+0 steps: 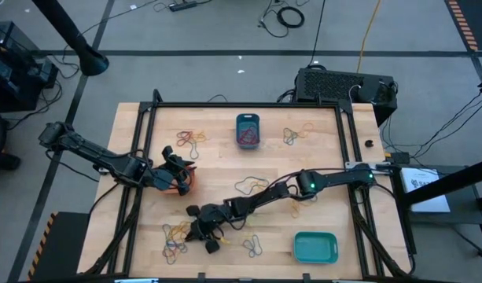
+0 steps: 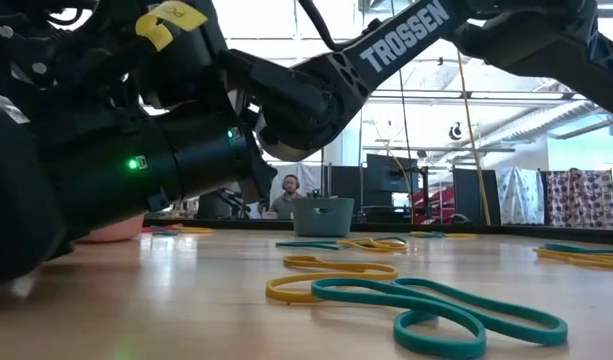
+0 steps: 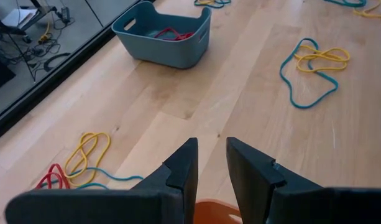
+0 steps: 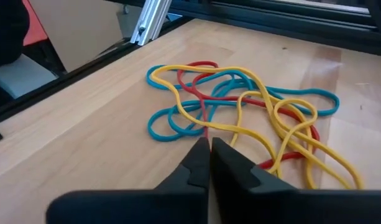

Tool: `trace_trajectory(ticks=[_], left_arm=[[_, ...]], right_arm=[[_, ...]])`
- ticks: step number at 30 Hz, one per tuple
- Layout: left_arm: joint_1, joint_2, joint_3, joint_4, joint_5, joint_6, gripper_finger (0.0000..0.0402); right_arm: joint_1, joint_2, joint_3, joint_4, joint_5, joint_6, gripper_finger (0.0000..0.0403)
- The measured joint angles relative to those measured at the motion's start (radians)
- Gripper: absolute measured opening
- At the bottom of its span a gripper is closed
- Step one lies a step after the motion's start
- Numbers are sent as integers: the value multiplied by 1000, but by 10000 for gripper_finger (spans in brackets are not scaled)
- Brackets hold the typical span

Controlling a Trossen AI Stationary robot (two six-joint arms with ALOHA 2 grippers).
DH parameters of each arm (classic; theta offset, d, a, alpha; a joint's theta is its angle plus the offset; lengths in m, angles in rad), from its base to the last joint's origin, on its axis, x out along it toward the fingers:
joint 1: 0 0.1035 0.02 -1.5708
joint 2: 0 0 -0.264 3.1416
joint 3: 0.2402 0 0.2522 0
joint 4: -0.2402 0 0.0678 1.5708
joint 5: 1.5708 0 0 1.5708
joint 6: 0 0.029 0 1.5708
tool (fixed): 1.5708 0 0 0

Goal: Sort rubber bands into baskets
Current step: Put the bottom red rubber band into the blue bin

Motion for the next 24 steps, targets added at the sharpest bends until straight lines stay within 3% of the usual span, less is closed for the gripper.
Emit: trace_trajectory(ticks=[12,24], left_arm=[[0,0,0,-33,0,-8,93],[0,1,-1,-36,4,-12,93]], right_arm=[[-42,-141,-5,-218,0,-12,1],[-55,-407,-4,-675,-3,-73,0]])
